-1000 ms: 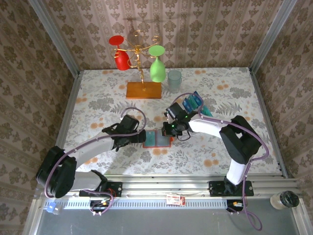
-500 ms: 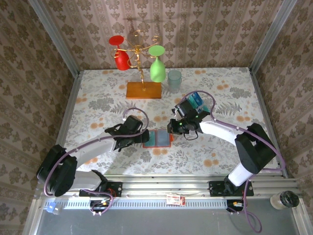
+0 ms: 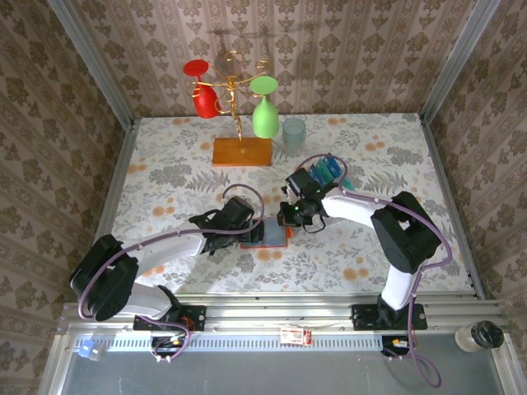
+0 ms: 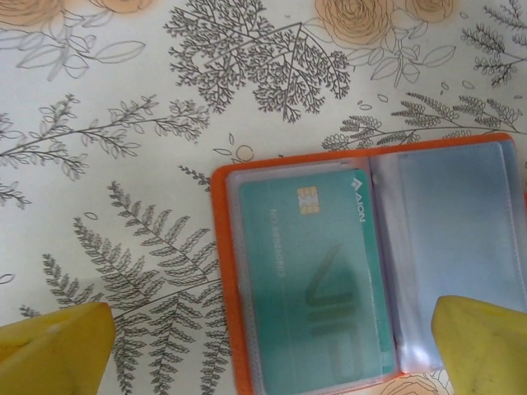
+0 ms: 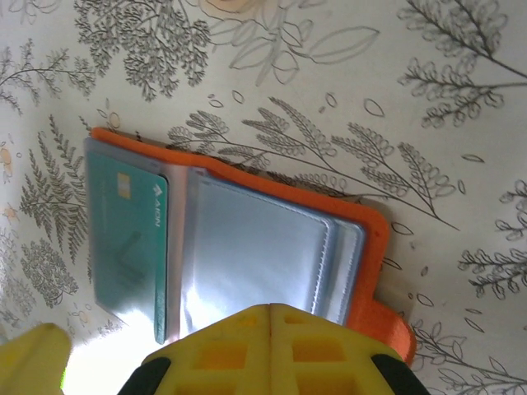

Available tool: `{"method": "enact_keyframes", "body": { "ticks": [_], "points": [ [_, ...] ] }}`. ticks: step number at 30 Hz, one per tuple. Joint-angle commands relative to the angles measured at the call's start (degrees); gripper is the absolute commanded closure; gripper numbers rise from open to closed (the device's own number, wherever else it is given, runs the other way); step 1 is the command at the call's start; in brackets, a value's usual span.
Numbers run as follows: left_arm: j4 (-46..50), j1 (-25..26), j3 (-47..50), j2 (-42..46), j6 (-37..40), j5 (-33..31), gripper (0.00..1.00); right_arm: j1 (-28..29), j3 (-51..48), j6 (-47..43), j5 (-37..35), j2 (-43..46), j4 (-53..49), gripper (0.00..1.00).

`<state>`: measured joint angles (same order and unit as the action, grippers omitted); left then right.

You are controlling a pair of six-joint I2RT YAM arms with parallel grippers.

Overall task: Put the credit cards into the card holder
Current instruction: Turn over the card slot at the card holder.

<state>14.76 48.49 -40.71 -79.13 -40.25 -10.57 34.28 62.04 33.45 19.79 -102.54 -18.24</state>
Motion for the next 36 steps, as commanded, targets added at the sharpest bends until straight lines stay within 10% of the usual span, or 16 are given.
{"method": "enact_keyframes", "body": {
  "ticks": [1,36],
  "points": [
    [-0.7,0.9,-1.6,-1.6,-0.7,-1.6,0.00,0.2,2.2,-1.8,1.0,-1.0,-2.6,0.95],
    [-4.9,3.4,-2.8,-8.8,1.2,0.0,0.00,1.2,1.8,0.9,4.1,-7.3,1.6,0.99]
  ]
}}
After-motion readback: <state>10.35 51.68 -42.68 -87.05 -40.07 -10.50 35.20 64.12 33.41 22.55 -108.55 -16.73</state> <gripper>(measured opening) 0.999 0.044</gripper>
